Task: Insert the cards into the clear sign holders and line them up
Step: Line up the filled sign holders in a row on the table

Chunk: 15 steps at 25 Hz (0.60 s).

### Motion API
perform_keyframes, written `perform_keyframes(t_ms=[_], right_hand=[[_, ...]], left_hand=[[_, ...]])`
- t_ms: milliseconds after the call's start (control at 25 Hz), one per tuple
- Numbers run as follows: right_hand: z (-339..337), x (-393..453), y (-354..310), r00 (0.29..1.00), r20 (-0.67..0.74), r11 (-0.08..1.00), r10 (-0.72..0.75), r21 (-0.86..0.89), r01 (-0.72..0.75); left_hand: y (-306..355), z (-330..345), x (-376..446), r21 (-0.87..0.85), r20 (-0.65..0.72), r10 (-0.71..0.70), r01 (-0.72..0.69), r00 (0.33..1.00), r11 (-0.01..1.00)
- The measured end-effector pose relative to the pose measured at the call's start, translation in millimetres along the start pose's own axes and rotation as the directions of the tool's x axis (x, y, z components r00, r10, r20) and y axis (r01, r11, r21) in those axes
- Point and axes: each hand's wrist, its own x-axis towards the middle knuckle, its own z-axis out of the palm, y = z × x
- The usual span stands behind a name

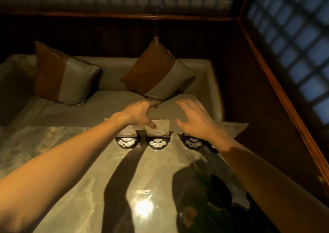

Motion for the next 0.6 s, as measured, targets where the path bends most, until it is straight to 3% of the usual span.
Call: perform_keyframes(t_ms=[200,320,440,600], right_hand=[[34.4,33.1,-53.7,0.981,0.187,0.998,-0.051,-0.038,0.059],[47.2,42.0,-64.1,0.98,0.197,0.992,-0.019,-0.121,0.044],[46.4,43.0,-62.1,0.982,0.187,0.994,-0.001,-0.106,0.021],[35.2,40.2,-47.3,0.979,0.201,0.998,0.033,-0.058,-0.022]], left_hand=[[-52.7,-0.9,-29.4,-0.01,-0.074,-0.063,0.062,0.995,0.998],[-48.6,12.2,-30.2,-0.053,-0.12,0.033,-0.039,0.992,0.998],[-39.1,29.5,-18.8,-0.143,-0.128,0.071,-0.089,0.989,0.986],[-23.6,37.1,-7.8,-0.137,-0.206,0.106,-0.136,0.973,0.981]])
